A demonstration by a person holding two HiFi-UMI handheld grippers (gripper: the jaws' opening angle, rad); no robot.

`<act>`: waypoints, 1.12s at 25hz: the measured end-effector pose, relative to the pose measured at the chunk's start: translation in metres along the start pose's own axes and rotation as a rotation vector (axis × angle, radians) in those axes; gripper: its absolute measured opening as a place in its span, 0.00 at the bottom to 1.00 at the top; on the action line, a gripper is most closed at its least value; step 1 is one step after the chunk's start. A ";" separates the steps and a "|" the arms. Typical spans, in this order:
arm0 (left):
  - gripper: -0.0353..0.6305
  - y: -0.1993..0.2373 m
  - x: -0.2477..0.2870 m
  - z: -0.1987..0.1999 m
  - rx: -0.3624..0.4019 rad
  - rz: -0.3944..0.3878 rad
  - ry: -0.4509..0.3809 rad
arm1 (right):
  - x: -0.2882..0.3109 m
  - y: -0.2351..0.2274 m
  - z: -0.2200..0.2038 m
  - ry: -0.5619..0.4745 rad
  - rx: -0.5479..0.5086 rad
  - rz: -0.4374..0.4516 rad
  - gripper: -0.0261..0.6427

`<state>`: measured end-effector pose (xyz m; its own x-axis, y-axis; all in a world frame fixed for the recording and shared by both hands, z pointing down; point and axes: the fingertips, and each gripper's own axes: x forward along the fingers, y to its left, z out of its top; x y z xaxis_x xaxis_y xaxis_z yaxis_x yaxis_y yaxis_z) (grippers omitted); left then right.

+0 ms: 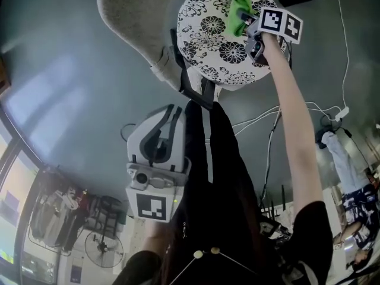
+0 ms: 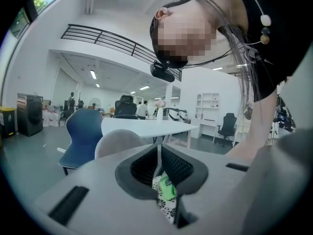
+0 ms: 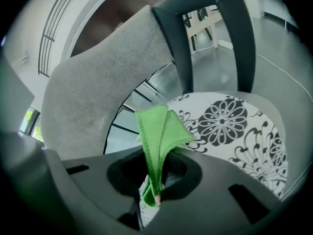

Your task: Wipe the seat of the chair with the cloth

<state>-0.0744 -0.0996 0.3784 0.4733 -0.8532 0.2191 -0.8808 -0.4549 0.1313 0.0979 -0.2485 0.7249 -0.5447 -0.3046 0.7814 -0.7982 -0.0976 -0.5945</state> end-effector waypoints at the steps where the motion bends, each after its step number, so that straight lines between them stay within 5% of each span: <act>1: 0.09 -0.002 0.002 -0.001 0.001 -0.008 0.003 | -0.006 -0.009 0.002 -0.004 0.000 -0.013 0.11; 23: 0.09 -0.028 0.021 -0.009 0.013 -0.112 0.027 | -0.119 -0.163 0.023 -0.095 0.119 -0.274 0.11; 28: 0.09 -0.028 0.019 -0.011 0.015 -0.122 0.032 | -0.128 -0.148 0.020 -0.129 0.179 -0.200 0.11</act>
<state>-0.0403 -0.1004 0.3894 0.5772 -0.7825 0.2335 -0.8164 -0.5592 0.1441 0.2910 -0.2144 0.7088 -0.3345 -0.3793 0.8627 -0.8223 -0.3297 -0.4638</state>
